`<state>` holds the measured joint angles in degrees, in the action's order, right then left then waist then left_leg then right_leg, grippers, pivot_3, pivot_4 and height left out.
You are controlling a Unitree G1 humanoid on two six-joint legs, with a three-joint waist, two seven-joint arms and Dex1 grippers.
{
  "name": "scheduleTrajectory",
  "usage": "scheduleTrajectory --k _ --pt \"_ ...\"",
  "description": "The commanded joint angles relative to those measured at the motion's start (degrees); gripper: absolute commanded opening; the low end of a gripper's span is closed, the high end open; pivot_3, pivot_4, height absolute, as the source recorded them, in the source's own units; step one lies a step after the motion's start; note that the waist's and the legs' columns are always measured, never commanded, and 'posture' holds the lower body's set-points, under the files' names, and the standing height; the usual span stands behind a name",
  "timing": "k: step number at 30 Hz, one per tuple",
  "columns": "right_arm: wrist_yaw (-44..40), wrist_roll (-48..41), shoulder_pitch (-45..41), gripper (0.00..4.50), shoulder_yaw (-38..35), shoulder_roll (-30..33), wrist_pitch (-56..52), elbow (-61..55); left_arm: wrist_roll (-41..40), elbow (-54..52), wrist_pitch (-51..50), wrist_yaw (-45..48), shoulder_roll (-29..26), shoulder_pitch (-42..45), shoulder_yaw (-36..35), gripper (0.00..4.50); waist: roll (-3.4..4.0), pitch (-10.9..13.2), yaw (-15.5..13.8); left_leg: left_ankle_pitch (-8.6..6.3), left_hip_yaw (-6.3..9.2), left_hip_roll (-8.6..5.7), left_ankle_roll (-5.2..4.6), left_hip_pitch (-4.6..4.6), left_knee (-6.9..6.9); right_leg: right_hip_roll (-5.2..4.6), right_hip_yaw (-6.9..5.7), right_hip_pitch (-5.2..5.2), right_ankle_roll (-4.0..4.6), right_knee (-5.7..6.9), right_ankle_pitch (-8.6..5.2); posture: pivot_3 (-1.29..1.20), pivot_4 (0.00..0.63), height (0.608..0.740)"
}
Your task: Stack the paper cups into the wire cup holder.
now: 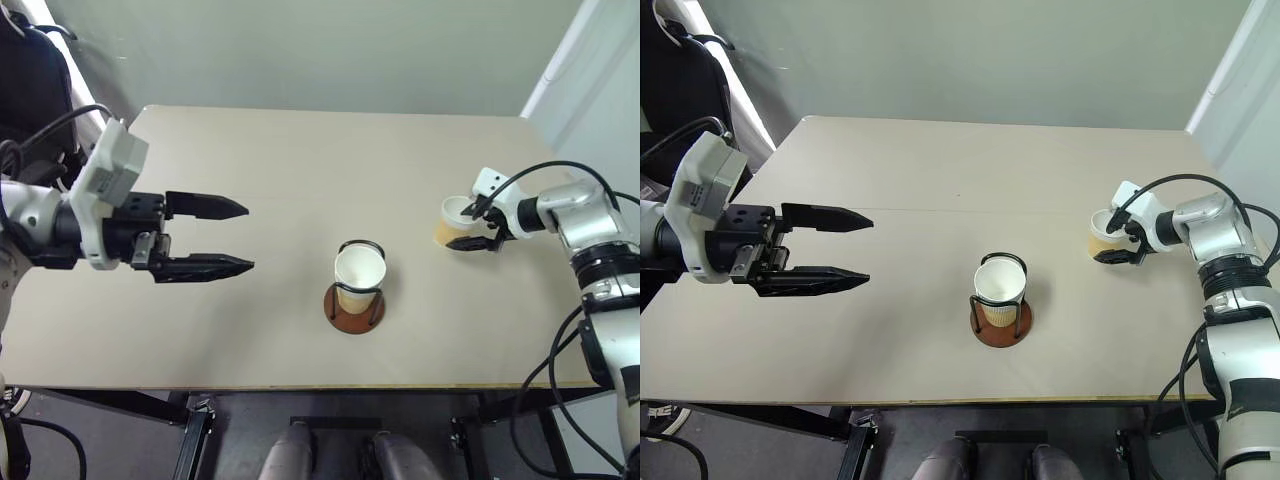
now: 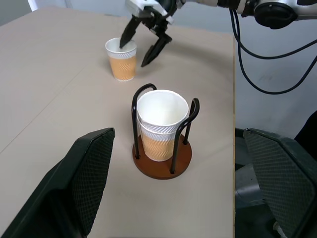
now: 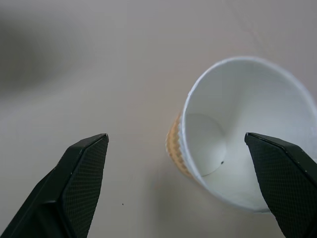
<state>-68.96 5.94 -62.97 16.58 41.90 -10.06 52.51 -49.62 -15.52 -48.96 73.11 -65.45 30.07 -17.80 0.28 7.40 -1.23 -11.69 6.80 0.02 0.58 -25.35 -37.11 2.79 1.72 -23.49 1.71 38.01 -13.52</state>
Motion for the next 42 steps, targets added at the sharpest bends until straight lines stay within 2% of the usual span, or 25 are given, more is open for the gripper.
scheduleTrajectory --k 1,11,12,19,22,25,28,32,38,42 --pt "2.1 2.0 -2.7 3.86 -0.5 -0.7 2.4 2.4 -0.8 -1.6 0.0 -1.0 -1.4 -0.3 -2.9 4.5 0.0 0.0 0.0 0.04 0.0 0.01 0.07 0.06 0.1 0.0 0.0 0.0 0.05 0.01 0.0 0.0 0.15 0.74" --pt "3.3 2.9 -4.5 0.22 -1.9 -1.9 4.2 5.8 -1.5 -2.1 0.1 -2.5 -2.1 -1.3 -3.7 4.5 0.0 0.0 0.0 0.34 0.0 0.06 0.41 0.4 0.9 0.0 -0.01 0.0 0.36 0.0 -0.03 0.0 0.15 0.74" --pt "2.7 2.5 -4.6 0.03 -2.2 -1.7 4.5 5.4 -1.4 -1.9 0.3 -2.5 -2.1 -1.1 -3.5 4.5 0.0 0.0 0.1 0.35 0.0 0.06 0.42 0.4 0.92 0.0 -0.02 -0.01 0.38 0.0 -0.03 0.0 0.15 0.74" --pt "-9.5 -2.9 -4.1 0.03 -5.5 2.3 3.8 -6.3 -0.4 -0.8 1.5 -1.8 -2.4 -0.8 -2.8 4.5 0.03 0.0 0.1 0.37 0.0 0.07 0.46 0.37 0.98 0.0 -0.04 -0.04 0.44 -0.01 -0.04 0.0 0.15 0.74" --pt "-18.4 -12.6 -4.2 0.03 -10.0 4.7 -6.2 -21.9 0.1 -0.3 1.9 -1.1 -2.7 -1.1 -2.6 4.5 0.07 0.0 0.1 0.39 -0.01 0.07 0.48 0.32 1.01 0.0 -0.05 -0.07 0.46 -0.04 -0.06 0.0 0.15 0.74" --pt "-22.6 -24.2 -2.3 0.03 -14.0 5.5 -18.7 -37.6 0.3 -0.2 2.2 -0.9 -2.6 -1.4 -2.2 4.5 0.05 0.0 0.4 0.42 -0.03 0.11 0.55 0.35 1.08 0.04 -0.07 -0.06 0.58 -0.05 -0.13 0.0 0.15 0.74" --pt "-21.7 -30.9 1.3 0.03 -14.6 5.3 -27.0 -50.3 1.0 0.0 2.9 -0.6 -2.5 -1.4 -1.4 4.5 -0.05 0.0 0.6 0.49 -0.03 0.2 0.67 0.42 1.1 0.14 -0.1 0.03 0.67 -0.07 -0.21 0.0 0.15 0.74" --pt "-17.5 -29.7 6.9 0.03 -10.7 4.5 -28.2 -58.6 1.2 0.3 3.3 -0.4 -2.2 -0.5 -0.3 4.5 -0.06 0.0 0.6 0.57 0.0 0.26 0.65 0.51 1.0 0.19 -0.12 0.21 0.64 -0.06 -0.2 0.0 0.15 0.74" --pt "-10.6 -25.8 7.5 0.03 -5.3 0.5 -26.6 -60.3 1.6 0.4 3.4 0.2 -2.2 -0.6 0.4 4.5 -0.04 0.0 0.7 0.69 0.0 0.26 0.5 0.63 0.99 0.19 -0.1 0.22 0.59 0.03 -0.08 0.0 0.15 0.74" --pt "-11.2 -26.5 7.1 0.03 -4.5 0.2 -26.4 -60.8 1.4 -0.3 3.3 0.1 -1.9 -1.4 0.3 4.5 -0.04 0.0 0.6 0.67 0.0 0.26 0.47 0.59 1.02 0.19 -0.1 0.19 0.59 0.01 -0.09 0.0 0.15 0.74"
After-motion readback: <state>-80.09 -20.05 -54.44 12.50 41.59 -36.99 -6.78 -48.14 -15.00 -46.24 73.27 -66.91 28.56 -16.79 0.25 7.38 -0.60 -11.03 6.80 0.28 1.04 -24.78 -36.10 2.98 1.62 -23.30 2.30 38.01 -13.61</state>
